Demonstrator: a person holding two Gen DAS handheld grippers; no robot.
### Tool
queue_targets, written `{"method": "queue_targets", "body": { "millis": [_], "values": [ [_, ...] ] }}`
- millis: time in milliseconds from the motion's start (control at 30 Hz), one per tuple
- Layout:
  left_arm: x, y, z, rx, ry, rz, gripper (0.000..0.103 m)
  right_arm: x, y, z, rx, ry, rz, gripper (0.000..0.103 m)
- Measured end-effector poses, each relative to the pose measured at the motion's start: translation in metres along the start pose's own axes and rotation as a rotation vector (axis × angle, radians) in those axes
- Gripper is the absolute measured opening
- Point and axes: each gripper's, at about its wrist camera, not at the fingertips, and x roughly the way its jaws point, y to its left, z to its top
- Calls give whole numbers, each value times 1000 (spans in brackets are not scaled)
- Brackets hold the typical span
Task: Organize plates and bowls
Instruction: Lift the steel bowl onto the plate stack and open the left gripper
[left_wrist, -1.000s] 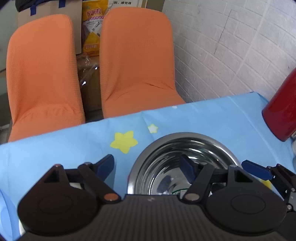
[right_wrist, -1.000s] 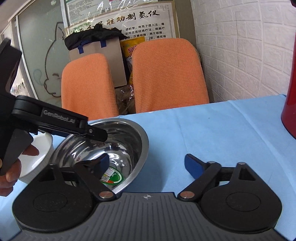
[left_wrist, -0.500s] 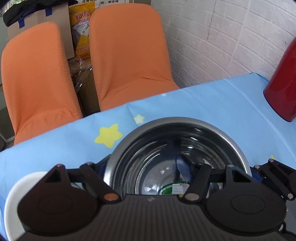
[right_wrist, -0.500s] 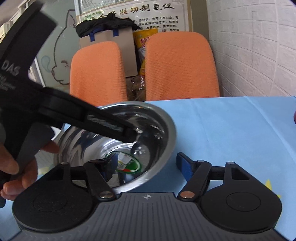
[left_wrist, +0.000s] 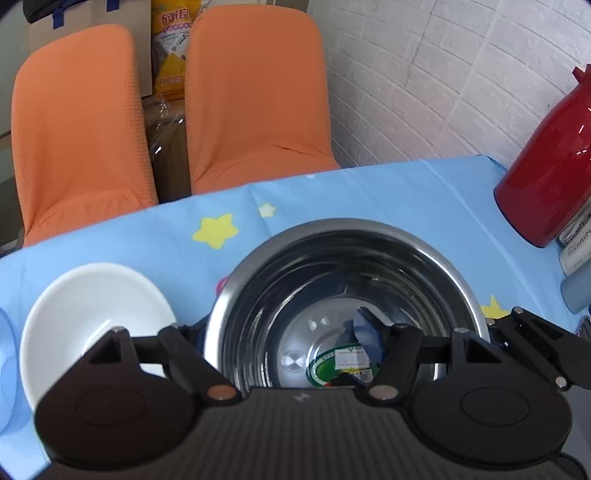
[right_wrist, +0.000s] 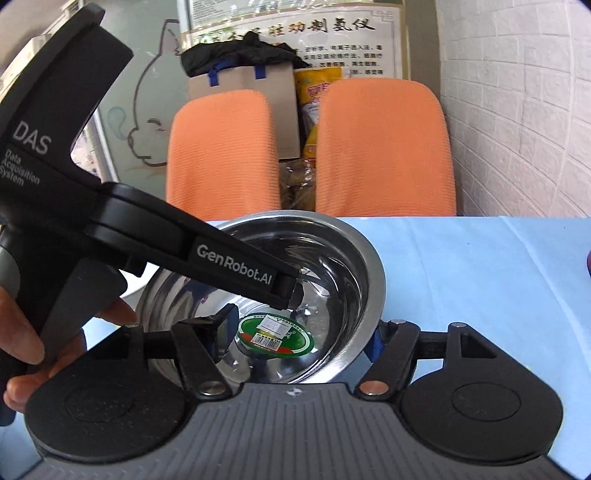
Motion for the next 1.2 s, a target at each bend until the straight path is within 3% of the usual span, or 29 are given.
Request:
{"method": "queue_targets", "body": {
  "millis": [167,333,600,833,1200],
  "values": [
    [-44,-10,-41,-17,16,-12,68,-39,22,-18,-10,18,42,103],
    [-85,-21,-103,-26,40,-29,69,-82,50,-55,-9,54,83,103],
    [-119,-43,-181,-16,85,-42,69,-128,80,-103,-6,69,72,103],
    [-130,-53,-210,-7,80,-37,69,-133,83,-123,37,102,82,103],
    [-117,-58,-203,14,39,-17,69,-125,75,-135,32,117,71,103]
  ]
}}
